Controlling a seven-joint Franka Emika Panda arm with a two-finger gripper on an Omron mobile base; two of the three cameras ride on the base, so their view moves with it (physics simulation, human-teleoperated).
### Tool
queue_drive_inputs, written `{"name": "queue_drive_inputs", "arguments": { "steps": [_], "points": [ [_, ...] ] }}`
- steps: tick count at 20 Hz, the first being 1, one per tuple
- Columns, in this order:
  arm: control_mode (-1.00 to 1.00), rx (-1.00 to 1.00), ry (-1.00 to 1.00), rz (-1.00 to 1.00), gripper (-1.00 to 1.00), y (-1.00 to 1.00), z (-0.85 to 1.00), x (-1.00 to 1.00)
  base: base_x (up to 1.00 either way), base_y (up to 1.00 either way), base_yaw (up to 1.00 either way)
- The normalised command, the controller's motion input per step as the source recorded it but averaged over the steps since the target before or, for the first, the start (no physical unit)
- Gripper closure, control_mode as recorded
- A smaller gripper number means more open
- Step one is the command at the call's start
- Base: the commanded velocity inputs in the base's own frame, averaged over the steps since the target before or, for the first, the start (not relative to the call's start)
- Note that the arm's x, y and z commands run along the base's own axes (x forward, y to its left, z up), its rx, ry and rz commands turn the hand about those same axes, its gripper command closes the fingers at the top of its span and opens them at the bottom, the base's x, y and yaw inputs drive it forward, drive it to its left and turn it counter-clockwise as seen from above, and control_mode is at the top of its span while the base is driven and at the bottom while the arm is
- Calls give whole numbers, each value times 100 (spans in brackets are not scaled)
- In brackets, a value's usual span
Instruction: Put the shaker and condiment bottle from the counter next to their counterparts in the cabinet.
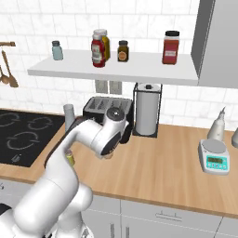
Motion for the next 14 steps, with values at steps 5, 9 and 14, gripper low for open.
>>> {"name": "queue_drive_inputs", "arguments": {
  "steps": [5, 9, 14],
  "points": [
    [-100, -2, -5, 0, 100, 0, 59, 0, 0, 0, 0],
    [-100, -2, -11, 3, 100, 0, 55, -4, 0, 0, 0],
    [-100, 0, -13, 4, 100, 0, 49, -17, 0, 0, 0]
  ]
}}
